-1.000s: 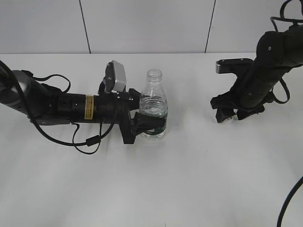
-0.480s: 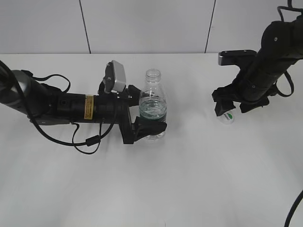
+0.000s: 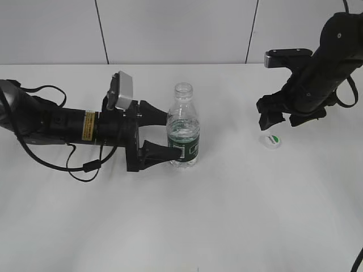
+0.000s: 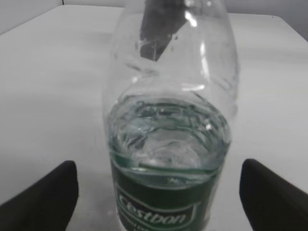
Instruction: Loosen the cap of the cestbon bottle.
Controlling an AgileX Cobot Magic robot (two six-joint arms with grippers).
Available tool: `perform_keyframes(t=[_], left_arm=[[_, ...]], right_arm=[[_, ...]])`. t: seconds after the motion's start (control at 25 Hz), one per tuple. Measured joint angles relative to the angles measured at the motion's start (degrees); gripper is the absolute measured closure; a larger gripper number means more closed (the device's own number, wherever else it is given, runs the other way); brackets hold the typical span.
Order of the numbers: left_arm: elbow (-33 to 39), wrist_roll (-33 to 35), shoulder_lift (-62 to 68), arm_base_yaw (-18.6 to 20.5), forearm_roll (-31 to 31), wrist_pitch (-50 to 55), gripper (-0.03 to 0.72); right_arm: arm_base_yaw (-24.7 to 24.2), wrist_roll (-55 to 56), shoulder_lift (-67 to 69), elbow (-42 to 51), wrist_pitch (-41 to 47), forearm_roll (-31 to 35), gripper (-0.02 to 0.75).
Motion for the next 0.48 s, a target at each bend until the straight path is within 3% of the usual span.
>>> perform_keyframes(t=[0.32,0.48], left_arm=[[0.0,-5.96,-4.86,4.62,16.25,6.36,0.095],[0.0,-7.98,-8.41,7.43,19.19,9.42,0.095]], right_arm=[[0.0,0.0,-1.15,0.0,-0.05,-0.05,0.157],[0.0,0.0,-1.27,0.0,-0.05,-0.11,0.157]])
